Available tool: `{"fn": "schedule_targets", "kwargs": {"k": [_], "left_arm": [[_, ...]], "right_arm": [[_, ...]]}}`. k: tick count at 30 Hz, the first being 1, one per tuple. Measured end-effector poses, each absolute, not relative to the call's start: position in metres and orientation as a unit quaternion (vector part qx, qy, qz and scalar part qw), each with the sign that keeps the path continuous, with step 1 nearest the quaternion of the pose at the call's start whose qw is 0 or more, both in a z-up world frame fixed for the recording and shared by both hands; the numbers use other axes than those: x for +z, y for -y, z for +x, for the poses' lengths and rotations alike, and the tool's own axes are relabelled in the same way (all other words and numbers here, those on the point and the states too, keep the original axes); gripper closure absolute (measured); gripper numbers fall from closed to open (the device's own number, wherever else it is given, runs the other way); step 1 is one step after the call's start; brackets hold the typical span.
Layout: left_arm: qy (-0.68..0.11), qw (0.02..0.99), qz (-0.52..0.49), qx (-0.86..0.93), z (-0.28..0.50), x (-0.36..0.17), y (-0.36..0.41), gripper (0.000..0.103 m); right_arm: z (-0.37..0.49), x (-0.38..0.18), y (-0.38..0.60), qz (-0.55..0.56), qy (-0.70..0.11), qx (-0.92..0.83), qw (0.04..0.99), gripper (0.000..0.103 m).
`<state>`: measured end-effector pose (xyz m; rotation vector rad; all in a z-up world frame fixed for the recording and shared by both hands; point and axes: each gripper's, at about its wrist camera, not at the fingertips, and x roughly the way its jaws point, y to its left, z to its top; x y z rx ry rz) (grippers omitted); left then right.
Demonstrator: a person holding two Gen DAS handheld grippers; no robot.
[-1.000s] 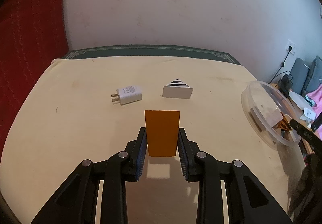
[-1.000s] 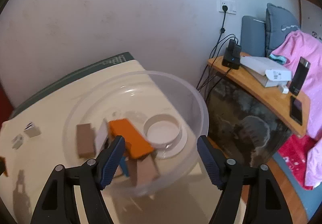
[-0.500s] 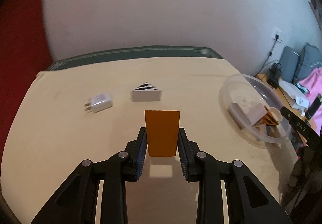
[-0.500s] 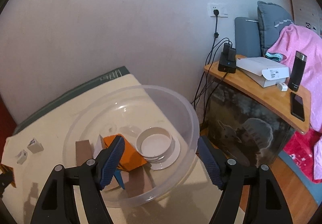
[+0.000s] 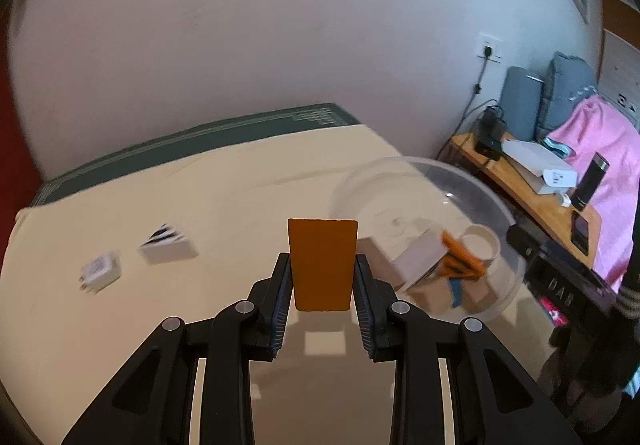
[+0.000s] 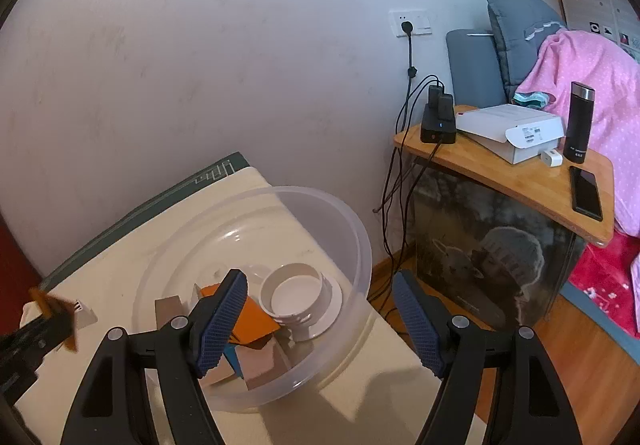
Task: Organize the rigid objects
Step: 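Lower the orange block into the clear bowl and open the left gripper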
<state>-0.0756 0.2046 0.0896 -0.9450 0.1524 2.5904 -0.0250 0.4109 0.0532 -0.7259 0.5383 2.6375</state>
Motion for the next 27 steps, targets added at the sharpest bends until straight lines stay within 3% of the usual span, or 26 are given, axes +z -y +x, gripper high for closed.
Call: {"fn": "schedule_targets", "kwargs": {"k": [11, 13, 15, 27], "left_arm": [[-0.065, 0.230, -0.344, 0.908, -0.103, 0.082, -0.256, 0.071], [-0.062, 0.233, -0.343, 0.908, -0.106, 0.081, -0.257, 0.064], [-0.059, 0.233, -0.350, 0.905, -0.112, 0.079, -0.258, 0.034], [-0.055, 0.186, -0.352, 0.916, -0.113, 0.064, -0.235, 0.034]], "right_arm": [[-0.022, 0.053, -0.411, -0.257, -0.198, 0.930, 0.173, 0.023], [-0.021, 0.053, -0.412, -0.257, -0.199, 0.930, 0.172, 0.023], [-0.021, 0.053, -0.411, -0.257, -0.199, 0.930, 0.173, 0.023], [-0.021, 0.052, -0.406, -0.251, -0.198, 0.933, 0.163, 0.022]]}}
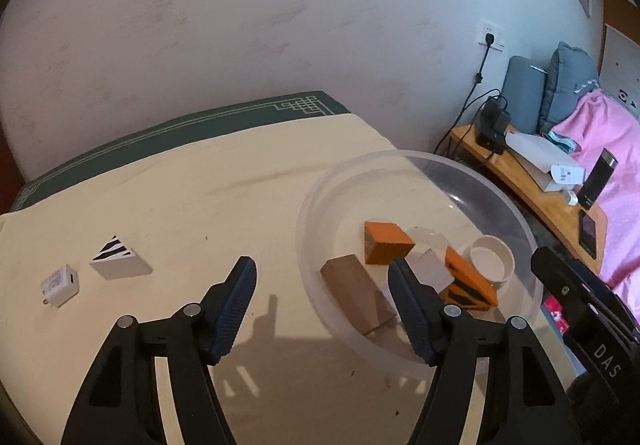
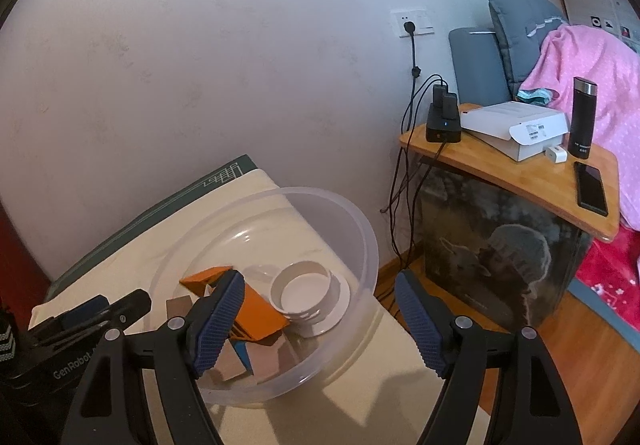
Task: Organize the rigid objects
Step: 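Lower the orange block into the clear bowl and open the left gripper, then move the left gripper to the white charger and close on it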
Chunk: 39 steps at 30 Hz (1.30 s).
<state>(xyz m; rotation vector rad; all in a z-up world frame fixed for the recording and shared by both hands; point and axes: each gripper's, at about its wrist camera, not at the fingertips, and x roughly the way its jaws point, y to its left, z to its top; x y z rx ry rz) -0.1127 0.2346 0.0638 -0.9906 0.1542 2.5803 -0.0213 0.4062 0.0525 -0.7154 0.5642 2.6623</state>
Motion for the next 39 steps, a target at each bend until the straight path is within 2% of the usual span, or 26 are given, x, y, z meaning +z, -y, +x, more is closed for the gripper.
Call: {"fn": "schedule_targets", "kwargs": {"k": [23, 27, 35, 39], "left_arm": [[-0.035, 0.114, -0.375, 0.919, -0.119, 0.054, -0.182, 0.032], [-0.023, 0.094, -0.384, 0.918, -0.124, 0.050, -0.164, 0.030], [0.004, 0.032, -0.396, 0.918, -0.134, 0.044, -0.121, 0.030], [0.013, 0.003, -0.403, 0.915, -0.138, 0.039, -0.102, 0.024]], "right_arm": [[-0.022, 0.050, -0.398, -0.249, -0.185, 0.940, 0.140, 0.021], [-0.021, 0.049, -0.398, -0.245, -0.187, 0.941, 0.139, 0.013], [-0.021, 0.049, -0.397, -0.238, -0.188, 0.943, 0.133, 0.007], [-0.020, 0.050, -0.397, -0.233, -0.190, 0.945, 0.129, 0.005]]}}
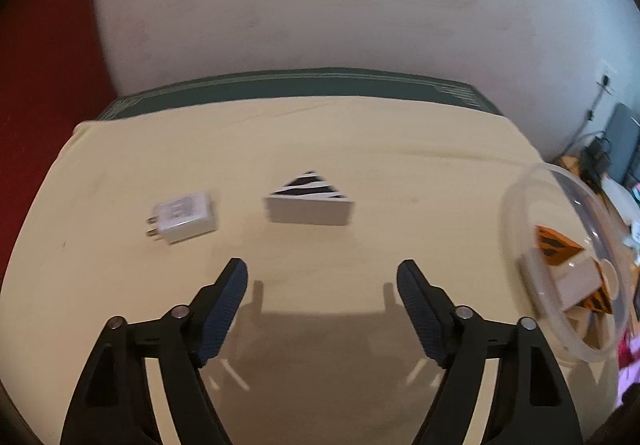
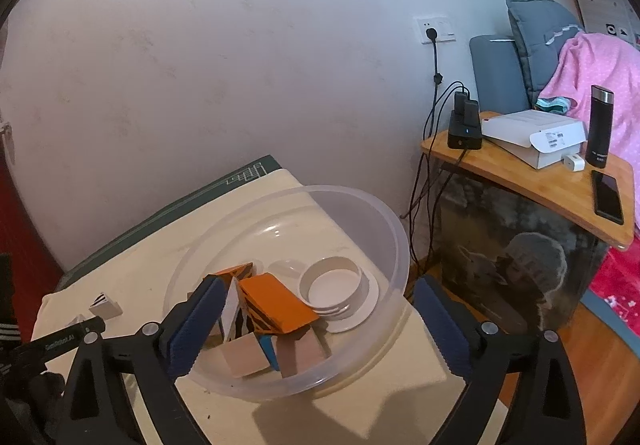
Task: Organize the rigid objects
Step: 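Move the left gripper to the white charger and close on it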
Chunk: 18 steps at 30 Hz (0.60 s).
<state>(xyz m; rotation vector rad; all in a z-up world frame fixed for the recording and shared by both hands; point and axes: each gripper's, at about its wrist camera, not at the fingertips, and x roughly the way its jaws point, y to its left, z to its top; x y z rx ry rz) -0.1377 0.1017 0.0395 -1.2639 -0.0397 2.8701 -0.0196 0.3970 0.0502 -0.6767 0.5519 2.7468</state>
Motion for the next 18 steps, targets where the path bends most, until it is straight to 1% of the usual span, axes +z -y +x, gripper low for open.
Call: {"fn": "schedule_targets", "kwargs": {"k": [5, 18], "left_arm": [[0.028, -0.030, -0.415, 0.909, -0.142, 0.034, -0.077, 0.024], [0.064, -0.105, -0.402, 0.907, -0.161, 0.033, -0.012, 0.024]], "right_arm": [[-0.019, 0.050, -0.397, -0.232, -0.190, 0.945, 0.129, 0.004], [-0.022, 0.050, -0.394, -0.232, -0.188, 0.946, 0.126, 0.004]]}}
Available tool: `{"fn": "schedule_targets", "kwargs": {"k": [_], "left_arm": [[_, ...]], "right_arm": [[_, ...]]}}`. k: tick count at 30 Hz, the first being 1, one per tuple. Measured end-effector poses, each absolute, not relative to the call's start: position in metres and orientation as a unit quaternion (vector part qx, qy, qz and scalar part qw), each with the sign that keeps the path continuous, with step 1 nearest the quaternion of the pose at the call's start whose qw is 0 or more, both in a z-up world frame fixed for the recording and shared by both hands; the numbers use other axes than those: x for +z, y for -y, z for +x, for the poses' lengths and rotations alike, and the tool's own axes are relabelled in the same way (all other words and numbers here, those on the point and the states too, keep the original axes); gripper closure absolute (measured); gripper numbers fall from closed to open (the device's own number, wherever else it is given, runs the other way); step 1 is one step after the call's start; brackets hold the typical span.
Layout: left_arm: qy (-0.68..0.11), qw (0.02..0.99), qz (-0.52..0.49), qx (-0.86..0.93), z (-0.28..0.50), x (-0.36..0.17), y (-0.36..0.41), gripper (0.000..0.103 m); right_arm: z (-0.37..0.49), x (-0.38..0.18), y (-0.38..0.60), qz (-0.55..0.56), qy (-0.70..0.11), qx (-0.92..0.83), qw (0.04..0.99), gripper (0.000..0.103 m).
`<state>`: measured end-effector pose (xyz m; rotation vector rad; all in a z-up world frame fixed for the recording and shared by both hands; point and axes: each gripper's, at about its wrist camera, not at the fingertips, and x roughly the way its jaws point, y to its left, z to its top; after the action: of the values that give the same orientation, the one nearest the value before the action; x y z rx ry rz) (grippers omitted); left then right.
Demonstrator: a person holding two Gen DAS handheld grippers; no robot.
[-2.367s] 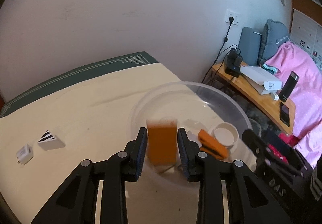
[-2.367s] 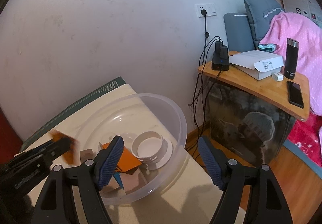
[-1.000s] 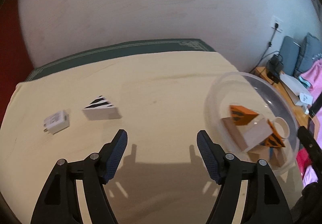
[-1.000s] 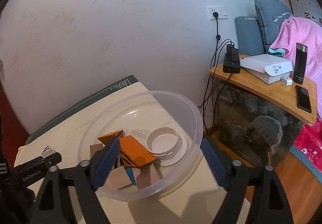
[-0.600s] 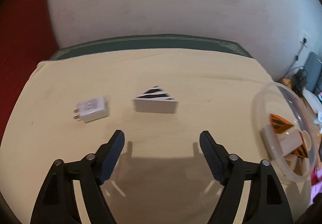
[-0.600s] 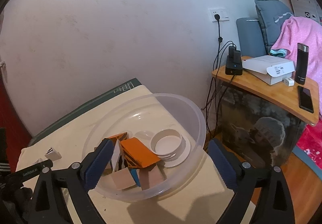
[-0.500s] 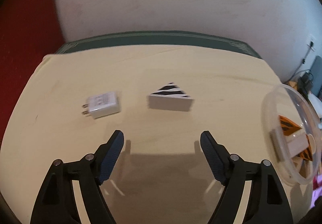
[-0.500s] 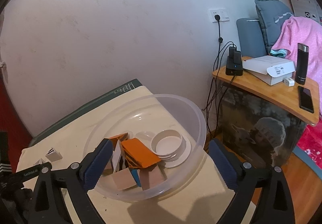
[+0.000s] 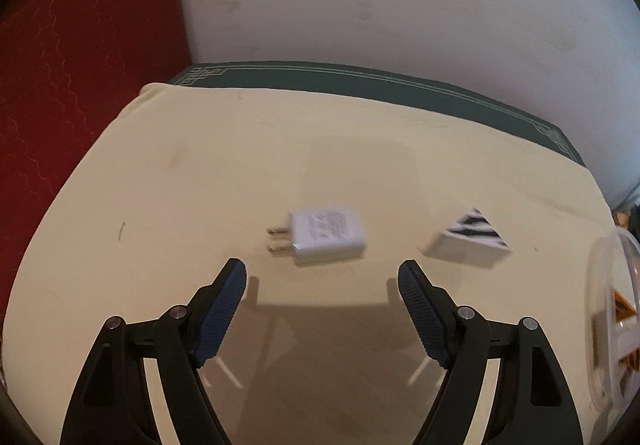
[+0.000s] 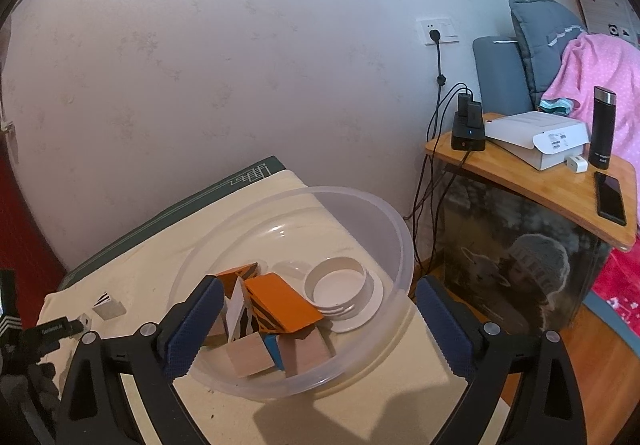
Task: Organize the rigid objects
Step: 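Move the left gripper to the white charger and close on it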
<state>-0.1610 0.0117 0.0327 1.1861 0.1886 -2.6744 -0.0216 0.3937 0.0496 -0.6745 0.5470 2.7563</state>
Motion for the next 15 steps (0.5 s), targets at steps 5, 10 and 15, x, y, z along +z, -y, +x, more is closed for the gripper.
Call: {"fn": "schedule_targets", "kwargs": {"k": [5, 10, 15], "left_arm": [[-0.065, 0.105, 0.399, -0.909, -0.173, 0.031, 0.001, 0.024], [-0.063, 0.102, 0.403, -0.907, -0.176, 0.028, 0.000, 0.024], [-0.066, 0.099, 0.412, -0.903, -0.183, 0.020, 0.006, 0.024]], "right_arm": [[-0.024, 0.049, -0.391, -0.233, -0.183, 0.948, 0.120, 0.004], [-0.022, 0.049, -0.387, -0.230, -0.176, 0.950, 0.118, 0.003], [-0.023, 0.048, -0.384, -0.231, -0.169, 0.951, 0.116, 0.003]]}}
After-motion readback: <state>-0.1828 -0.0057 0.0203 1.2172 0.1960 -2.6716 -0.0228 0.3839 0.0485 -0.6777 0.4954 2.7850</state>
